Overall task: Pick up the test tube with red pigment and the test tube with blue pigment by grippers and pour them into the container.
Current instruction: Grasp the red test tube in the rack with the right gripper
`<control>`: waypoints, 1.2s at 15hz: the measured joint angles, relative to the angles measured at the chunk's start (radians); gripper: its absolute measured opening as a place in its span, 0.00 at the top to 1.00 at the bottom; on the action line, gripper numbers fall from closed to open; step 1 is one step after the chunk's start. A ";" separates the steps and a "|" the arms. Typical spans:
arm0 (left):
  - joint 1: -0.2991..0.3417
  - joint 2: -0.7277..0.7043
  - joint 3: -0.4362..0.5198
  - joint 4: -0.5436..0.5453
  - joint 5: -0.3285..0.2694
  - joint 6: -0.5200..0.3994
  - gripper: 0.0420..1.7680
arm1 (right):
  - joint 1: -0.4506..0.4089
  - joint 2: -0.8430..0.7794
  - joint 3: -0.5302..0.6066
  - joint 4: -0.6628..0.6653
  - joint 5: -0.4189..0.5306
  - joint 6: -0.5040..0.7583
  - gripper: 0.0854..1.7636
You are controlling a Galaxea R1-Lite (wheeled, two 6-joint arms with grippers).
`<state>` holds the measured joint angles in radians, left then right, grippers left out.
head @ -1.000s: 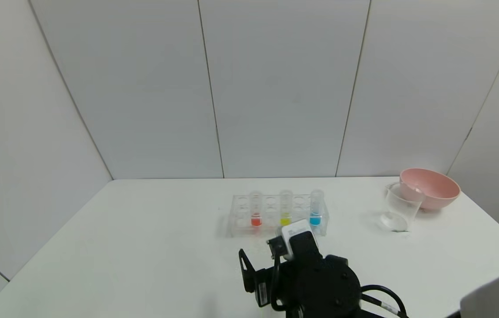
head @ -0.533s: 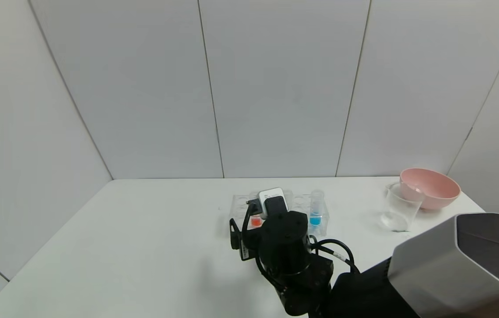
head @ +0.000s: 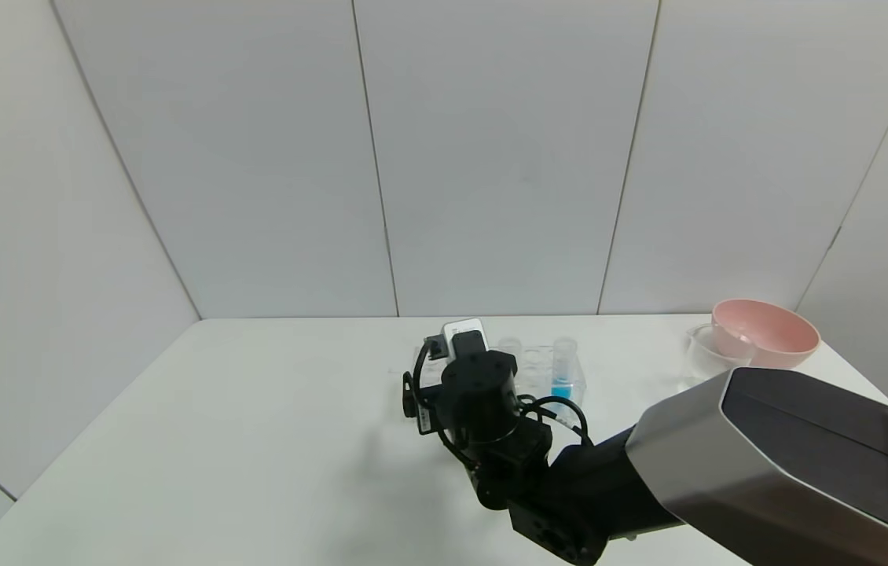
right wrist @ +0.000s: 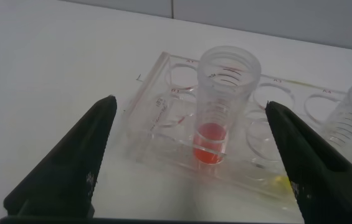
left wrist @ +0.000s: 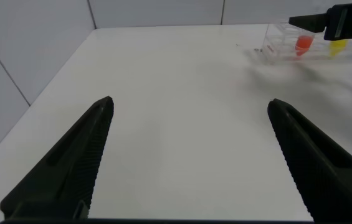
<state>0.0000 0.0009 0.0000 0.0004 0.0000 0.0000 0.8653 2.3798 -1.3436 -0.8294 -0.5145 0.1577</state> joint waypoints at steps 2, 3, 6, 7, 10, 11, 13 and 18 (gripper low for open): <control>0.000 0.000 0.000 0.000 0.000 0.000 0.00 | -0.005 0.014 -0.016 -0.003 0.003 -0.013 0.03; 0.000 0.000 0.000 0.000 0.000 0.000 0.00 | -0.009 0.019 -0.026 -0.004 0.003 -0.018 0.03; 0.000 0.000 0.000 0.000 0.000 0.000 0.00 | -0.021 0.032 -0.058 -0.001 0.005 -0.030 0.03; 0.000 0.000 0.000 0.000 0.000 0.000 0.00 | -0.024 0.037 -0.064 -0.002 0.005 -0.033 0.03; 0.000 0.000 0.000 0.000 0.000 0.000 0.00 | -0.031 0.046 -0.071 -0.007 0.006 -0.033 0.31; 0.000 0.000 0.000 0.000 0.000 0.000 0.00 | -0.031 0.046 -0.071 -0.006 0.005 -0.032 0.39; 0.000 0.000 0.000 0.000 0.000 0.000 0.00 | -0.030 0.045 -0.066 -0.009 0.004 -0.033 0.53; 0.000 0.000 0.000 0.000 0.000 0.000 0.00 | -0.022 0.039 -0.060 -0.005 0.001 -0.034 0.75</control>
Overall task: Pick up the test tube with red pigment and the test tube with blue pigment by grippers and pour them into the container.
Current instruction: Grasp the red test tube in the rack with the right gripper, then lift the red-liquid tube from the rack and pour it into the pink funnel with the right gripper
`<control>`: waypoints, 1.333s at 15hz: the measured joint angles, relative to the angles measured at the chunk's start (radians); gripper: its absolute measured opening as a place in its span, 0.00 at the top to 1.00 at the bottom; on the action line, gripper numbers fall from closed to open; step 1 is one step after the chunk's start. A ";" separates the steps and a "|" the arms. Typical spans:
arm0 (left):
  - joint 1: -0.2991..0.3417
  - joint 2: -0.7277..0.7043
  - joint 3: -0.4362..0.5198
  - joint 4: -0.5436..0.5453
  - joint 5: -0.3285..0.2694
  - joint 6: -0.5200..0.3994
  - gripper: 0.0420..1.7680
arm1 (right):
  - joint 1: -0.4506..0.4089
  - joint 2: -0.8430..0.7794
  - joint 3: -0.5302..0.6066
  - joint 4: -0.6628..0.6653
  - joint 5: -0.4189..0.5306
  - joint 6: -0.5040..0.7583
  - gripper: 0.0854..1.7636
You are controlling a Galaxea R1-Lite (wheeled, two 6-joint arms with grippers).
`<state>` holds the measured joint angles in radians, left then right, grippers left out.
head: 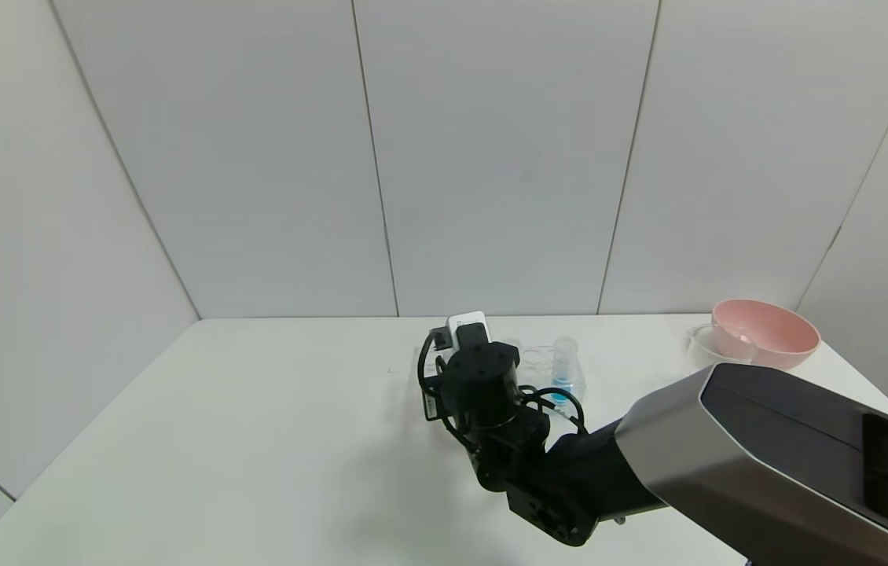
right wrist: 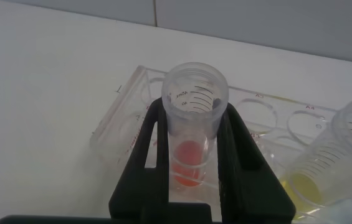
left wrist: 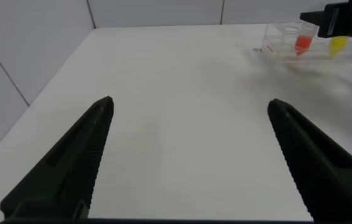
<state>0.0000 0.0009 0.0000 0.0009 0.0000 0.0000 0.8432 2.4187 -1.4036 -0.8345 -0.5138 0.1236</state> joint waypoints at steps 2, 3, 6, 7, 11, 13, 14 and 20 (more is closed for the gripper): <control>0.000 0.000 0.000 0.000 0.000 0.000 0.00 | 0.002 -0.003 -0.004 0.002 0.000 -0.001 0.75; 0.000 0.000 0.000 0.000 0.000 0.000 0.00 | 0.003 -0.006 -0.006 0.004 0.001 -0.001 0.75; 0.000 0.000 0.000 -0.001 0.000 0.000 0.00 | 0.003 -0.036 -0.009 0.007 0.004 -0.024 0.75; 0.000 0.000 0.000 -0.001 0.000 0.000 0.00 | 0.002 -0.052 -0.010 0.007 0.006 -0.039 0.75; 0.000 0.000 0.000 0.000 0.000 0.000 0.00 | 0.001 -0.126 -0.017 0.045 0.026 -0.068 0.75; 0.000 0.000 0.000 0.000 0.000 0.000 0.00 | -0.001 -0.144 -0.027 0.050 0.025 -0.072 0.75; 0.000 0.000 0.000 -0.001 0.000 0.000 0.00 | -0.002 -0.150 -0.029 0.050 0.024 -0.073 0.75; 0.000 0.000 0.000 0.000 0.000 0.000 0.00 | -0.001 -0.167 -0.015 0.050 0.025 -0.078 0.75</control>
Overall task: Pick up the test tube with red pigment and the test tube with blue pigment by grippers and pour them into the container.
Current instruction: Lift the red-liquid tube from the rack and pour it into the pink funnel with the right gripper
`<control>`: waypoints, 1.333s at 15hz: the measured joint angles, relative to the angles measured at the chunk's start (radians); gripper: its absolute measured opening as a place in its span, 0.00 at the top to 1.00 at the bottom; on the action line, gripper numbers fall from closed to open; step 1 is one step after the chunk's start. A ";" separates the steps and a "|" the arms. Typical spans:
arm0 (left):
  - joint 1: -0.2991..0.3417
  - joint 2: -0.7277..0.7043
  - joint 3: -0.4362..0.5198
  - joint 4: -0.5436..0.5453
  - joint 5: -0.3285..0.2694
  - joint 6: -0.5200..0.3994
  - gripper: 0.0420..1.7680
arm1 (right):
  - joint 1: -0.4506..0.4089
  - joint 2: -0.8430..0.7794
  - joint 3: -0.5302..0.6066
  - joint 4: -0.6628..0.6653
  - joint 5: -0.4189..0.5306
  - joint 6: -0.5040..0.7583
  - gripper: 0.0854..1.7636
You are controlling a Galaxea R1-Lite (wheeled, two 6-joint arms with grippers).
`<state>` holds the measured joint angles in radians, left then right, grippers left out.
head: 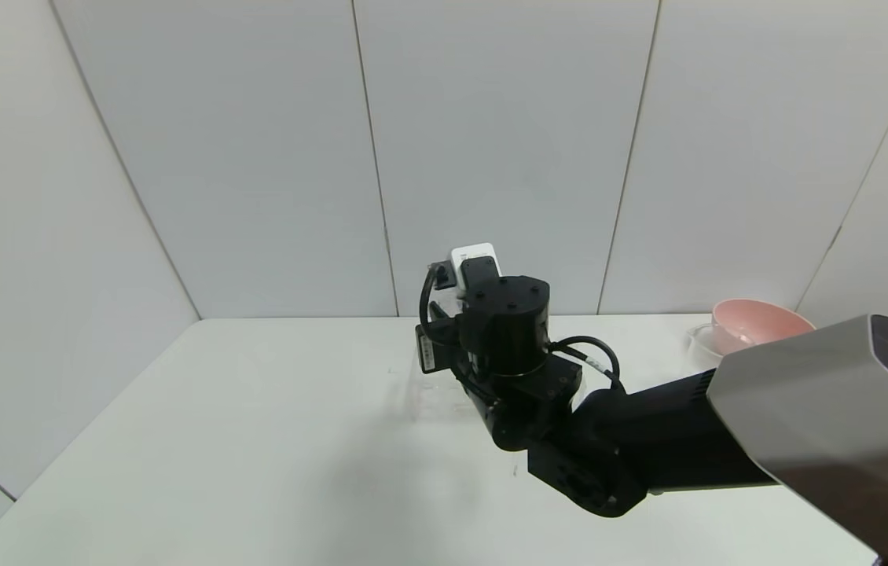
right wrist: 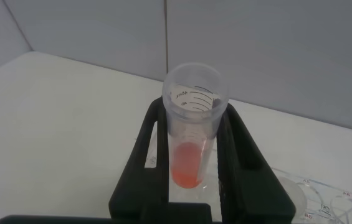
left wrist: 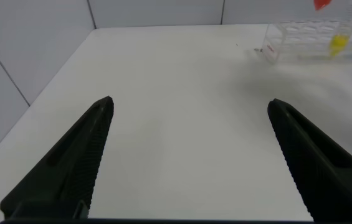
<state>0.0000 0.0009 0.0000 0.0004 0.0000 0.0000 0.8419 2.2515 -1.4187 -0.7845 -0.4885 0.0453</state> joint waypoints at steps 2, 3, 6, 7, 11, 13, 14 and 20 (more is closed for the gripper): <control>0.000 0.000 0.000 0.000 0.000 0.000 0.00 | 0.001 -0.015 0.017 -0.001 0.002 -0.001 0.75; 0.000 0.000 0.000 0.000 0.000 0.000 0.00 | 0.002 -0.028 0.040 -0.002 0.011 -0.001 0.75; 0.000 0.000 0.000 0.000 0.000 0.000 0.00 | 0.003 -0.114 0.204 -0.009 0.090 -0.001 0.75; 0.000 0.000 0.000 0.000 0.000 0.000 0.00 | 0.000 -0.162 0.282 -0.010 0.124 -0.001 0.75; 0.000 0.000 0.000 0.000 0.000 0.000 0.00 | -0.045 -0.416 0.572 -0.001 0.306 -0.007 0.75; 0.000 0.000 0.000 0.000 0.000 0.000 0.00 | -0.107 -0.565 0.689 0.038 0.424 -0.036 0.75; 0.000 0.000 0.000 0.000 0.000 0.000 0.00 | -0.156 -0.644 0.737 0.079 0.493 -0.051 0.75; 0.000 0.000 0.000 0.000 0.000 0.000 0.00 | -0.709 -1.014 0.835 0.468 1.072 -0.180 0.75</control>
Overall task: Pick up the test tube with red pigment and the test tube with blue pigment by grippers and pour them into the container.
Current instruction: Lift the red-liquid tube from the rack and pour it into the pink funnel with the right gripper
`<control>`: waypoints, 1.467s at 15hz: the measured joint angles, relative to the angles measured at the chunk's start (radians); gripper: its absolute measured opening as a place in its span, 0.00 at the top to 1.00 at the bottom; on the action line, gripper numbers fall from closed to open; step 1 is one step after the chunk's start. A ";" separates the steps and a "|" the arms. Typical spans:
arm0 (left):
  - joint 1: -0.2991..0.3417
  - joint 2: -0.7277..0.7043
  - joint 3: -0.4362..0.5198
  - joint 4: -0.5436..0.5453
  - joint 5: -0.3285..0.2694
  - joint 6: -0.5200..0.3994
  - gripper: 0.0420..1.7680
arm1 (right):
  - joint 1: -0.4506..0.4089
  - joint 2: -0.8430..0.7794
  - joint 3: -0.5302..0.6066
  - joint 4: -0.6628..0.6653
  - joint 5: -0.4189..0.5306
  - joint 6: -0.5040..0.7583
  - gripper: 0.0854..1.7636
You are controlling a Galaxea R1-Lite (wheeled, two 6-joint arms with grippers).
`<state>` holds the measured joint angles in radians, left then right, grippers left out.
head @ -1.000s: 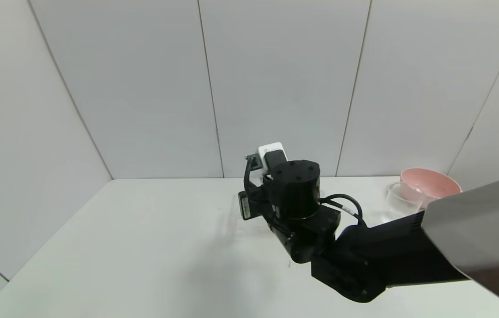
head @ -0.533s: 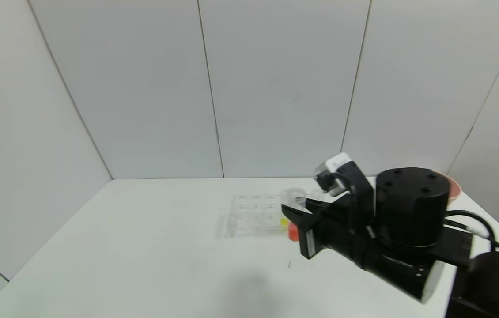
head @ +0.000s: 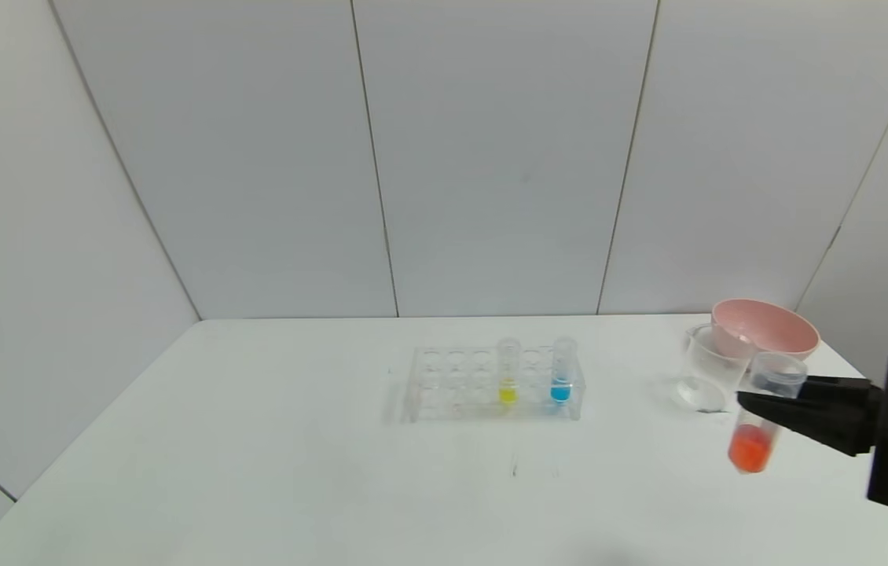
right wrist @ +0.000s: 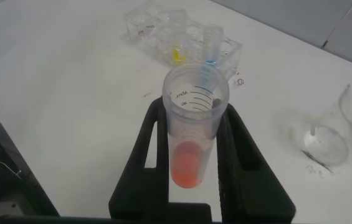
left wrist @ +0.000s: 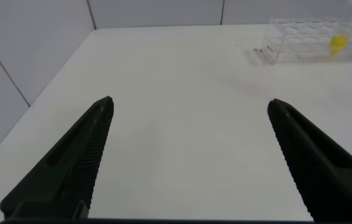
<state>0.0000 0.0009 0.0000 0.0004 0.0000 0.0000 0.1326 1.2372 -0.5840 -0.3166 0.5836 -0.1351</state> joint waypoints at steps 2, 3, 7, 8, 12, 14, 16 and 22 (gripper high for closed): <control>0.000 0.000 0.000 0.000 0.000 0.000 0.00 | -0.187 -0.029 -0.015 0.049 0.155 -0.090 0.75; 0.000 0.000 0.000 0.000 0.000 0.000 0.00 | -0.252 -0.021 -0.035 0.064 0.192 -0.122 0.75; 0.000 0.000 0.000 0.000 0.000 0.000 0.00 | -0.369 0.115 -0.158 0.078 0.226 -0.217 0.75; 0.000 0.000 0.000 0.000 0.000 0.000 0.00 | -0.378 0.162 -0.198 0.079 0.226 -0.243 0.75; 0.000 0.000 0.000 0.000 0.000 0.000 0.00 | -0.393 0.351 -0.387 0.110 0.204 -0.367 0.75; 0.000 0.000 0.000 0.000 0.000 0.000 0.00 | -0.393 0.423 -0.493 0.212 0.168 -0.421 0.75; 0.000 0.000 0.000 0.000 0.000 0.000 0.00 | -0.390 0.487 -0.611 0.340 0.119 -0.483 0.75; 0.000 0.000 0.000 0.000 0.000 0.000 0.00 | -0.388 0.657 -0.972 0.753 0.001 -0.763 0.75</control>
<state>0.0000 0.0009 0.0000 0.0000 0.0000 0.0000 -0.2557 1.8945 -1.5562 0.4362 0.5851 -0.8977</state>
